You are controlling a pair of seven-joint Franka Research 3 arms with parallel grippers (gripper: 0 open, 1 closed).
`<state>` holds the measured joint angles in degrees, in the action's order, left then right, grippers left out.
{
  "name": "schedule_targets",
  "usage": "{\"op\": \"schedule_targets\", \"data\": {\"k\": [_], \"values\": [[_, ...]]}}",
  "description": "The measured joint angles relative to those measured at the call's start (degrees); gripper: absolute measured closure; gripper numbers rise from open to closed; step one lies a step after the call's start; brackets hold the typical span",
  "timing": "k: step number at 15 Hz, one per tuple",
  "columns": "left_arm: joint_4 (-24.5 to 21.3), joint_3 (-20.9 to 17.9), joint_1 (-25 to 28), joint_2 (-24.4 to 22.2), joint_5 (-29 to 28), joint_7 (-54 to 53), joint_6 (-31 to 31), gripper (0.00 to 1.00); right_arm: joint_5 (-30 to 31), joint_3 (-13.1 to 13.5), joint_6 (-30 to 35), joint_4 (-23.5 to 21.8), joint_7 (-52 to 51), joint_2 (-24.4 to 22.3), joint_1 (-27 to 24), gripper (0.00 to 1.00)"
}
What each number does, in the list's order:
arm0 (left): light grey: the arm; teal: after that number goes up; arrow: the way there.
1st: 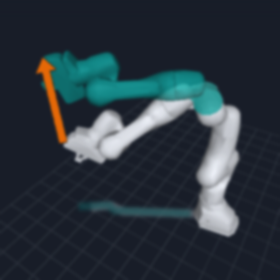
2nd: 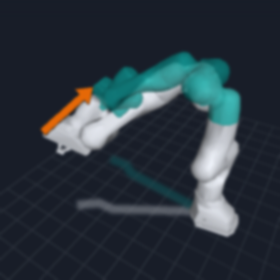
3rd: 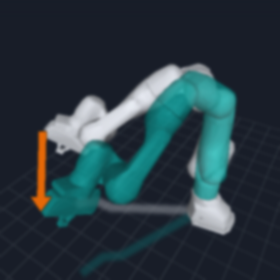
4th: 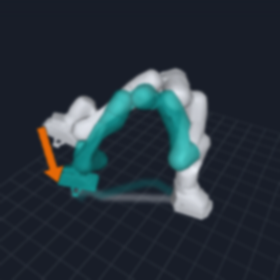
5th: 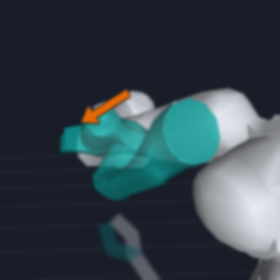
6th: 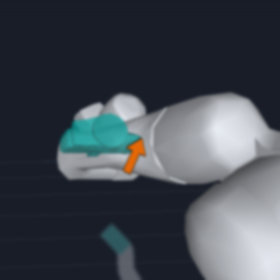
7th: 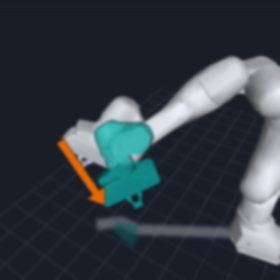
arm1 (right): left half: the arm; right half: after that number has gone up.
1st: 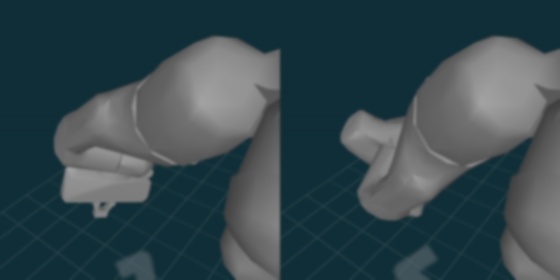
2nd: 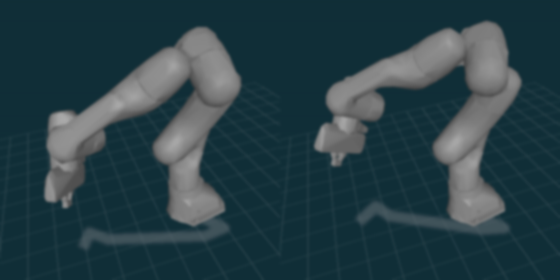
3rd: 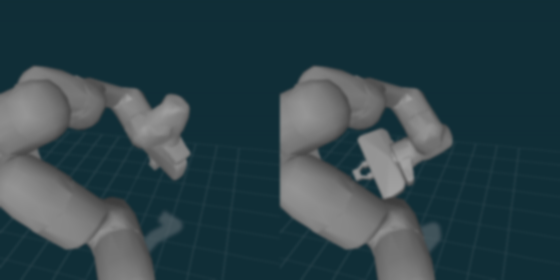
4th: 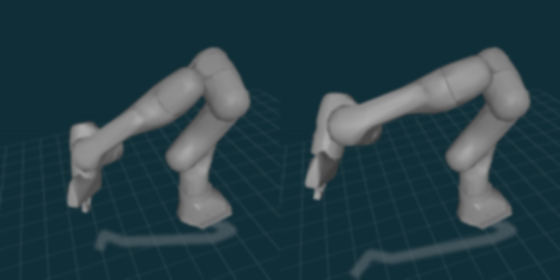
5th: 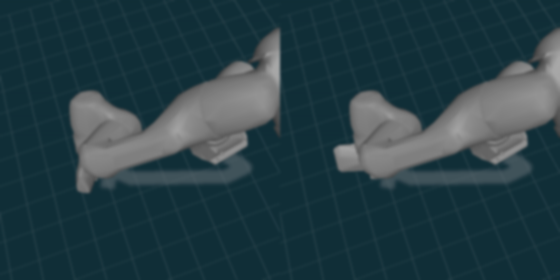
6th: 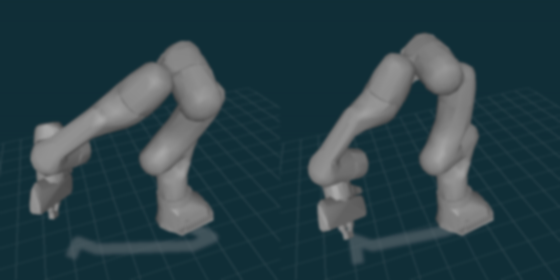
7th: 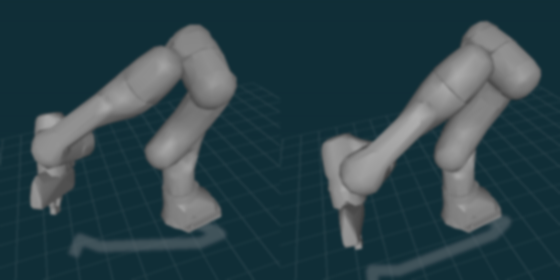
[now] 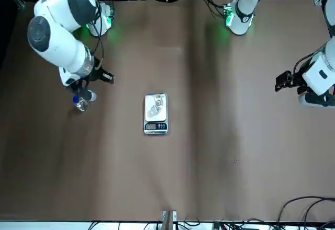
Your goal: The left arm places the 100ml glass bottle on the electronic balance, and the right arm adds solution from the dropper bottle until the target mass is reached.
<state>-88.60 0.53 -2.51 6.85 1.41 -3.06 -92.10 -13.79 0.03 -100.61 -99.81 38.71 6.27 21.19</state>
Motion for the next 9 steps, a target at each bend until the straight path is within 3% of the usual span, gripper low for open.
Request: {"op": "schedule_targets", "data": {"k": [9], "values": [[0.0,0.0,-0.4,0.0,0.0,0.9,0.0,0.00,-0.7,0.0,-1.7,4.5,7.6,4.7,4.5,0.86]]}}
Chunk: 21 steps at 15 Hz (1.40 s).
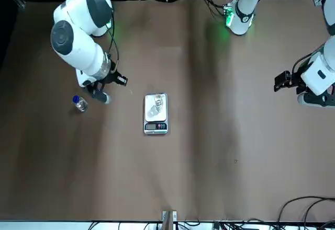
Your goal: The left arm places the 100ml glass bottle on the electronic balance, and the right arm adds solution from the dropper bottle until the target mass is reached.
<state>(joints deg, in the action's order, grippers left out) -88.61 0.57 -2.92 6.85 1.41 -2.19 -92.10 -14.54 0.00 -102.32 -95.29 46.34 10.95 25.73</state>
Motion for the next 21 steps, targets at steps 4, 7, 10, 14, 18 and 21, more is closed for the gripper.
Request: {"op": "schedule_targets", "data": {"k": [4,7,10,14,18,21], "values": [[0.0,0.0,-0.1,0.0,0.0,0.2,0.0,0.00,0.0,0.0,-3.4,0.3,3.2,0.8,1.7,0.86],[0.0,0.1,-0.2,0.0,0.0,0.7,0.0,0.00,0.0,0.0,-6.3,0.3,5.8,1.7,3.3,0.86],[0.0,0.1,-0.2,0.0,0.0,1.2,0.0,0.00,0.0,0.0,-7.2,0.3,6.7,2.2,4.4,0.86],[0.0,0.1,-0.2,0.0,0.0,1.2,0.0,0.00,0.0,0.0,-9.4,0.6,9.4,3.3,6.4,0.86],[0.0,0.1,-0.2,0.0,0.0,1.2,0.0,0.00,0.0,0.0,-11.8,1.0,11.5,4.4,8.2,0.86],[0.0,0.1,-0.2,0.0,0.0,1.2,0.0,0.00,0.0,0.0,-12.2,1.1,11.9,5.0,8.9,0.86]]}}
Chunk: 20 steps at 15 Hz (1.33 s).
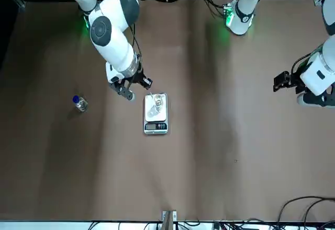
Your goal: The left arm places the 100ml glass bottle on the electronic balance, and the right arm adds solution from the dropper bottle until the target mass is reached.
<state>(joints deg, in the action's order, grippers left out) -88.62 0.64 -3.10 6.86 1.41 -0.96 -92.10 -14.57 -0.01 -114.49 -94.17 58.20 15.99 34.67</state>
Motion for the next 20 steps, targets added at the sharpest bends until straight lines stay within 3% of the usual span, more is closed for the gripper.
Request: {"op": "schedule_targets", "data": {"k": [20], "values": [[0.0,0.0,0.0,0.3,0.0,0.0,0.0,0.00,0.3,0.1,-2.6,0.5,0.9,5.0,2.9,0.86]]}}
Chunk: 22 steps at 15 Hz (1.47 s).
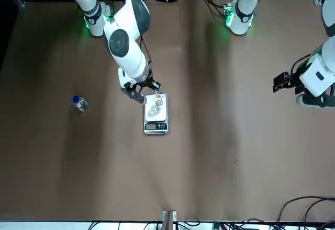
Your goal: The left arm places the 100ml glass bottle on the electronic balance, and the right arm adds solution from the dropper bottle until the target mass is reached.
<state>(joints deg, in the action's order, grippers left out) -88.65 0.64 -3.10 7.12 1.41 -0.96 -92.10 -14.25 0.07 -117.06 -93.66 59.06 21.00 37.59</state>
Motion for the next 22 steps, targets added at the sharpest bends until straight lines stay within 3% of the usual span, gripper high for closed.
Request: {"op": "schedule_targets", "data": {"k": [9,22], "values": [[0.0,0.0,0.0,0.0,0.0,0.0,0.0,0.00,0.1,0.0,-0.3,0.1,0.0,0.3,0.1,0.93],[0.0,0.0,0.0,0.0,0.0,0.0,0.0,0.00,0.1,0.0,-0.3,0.1,0.1,0.3,0.1,0.93]]}}
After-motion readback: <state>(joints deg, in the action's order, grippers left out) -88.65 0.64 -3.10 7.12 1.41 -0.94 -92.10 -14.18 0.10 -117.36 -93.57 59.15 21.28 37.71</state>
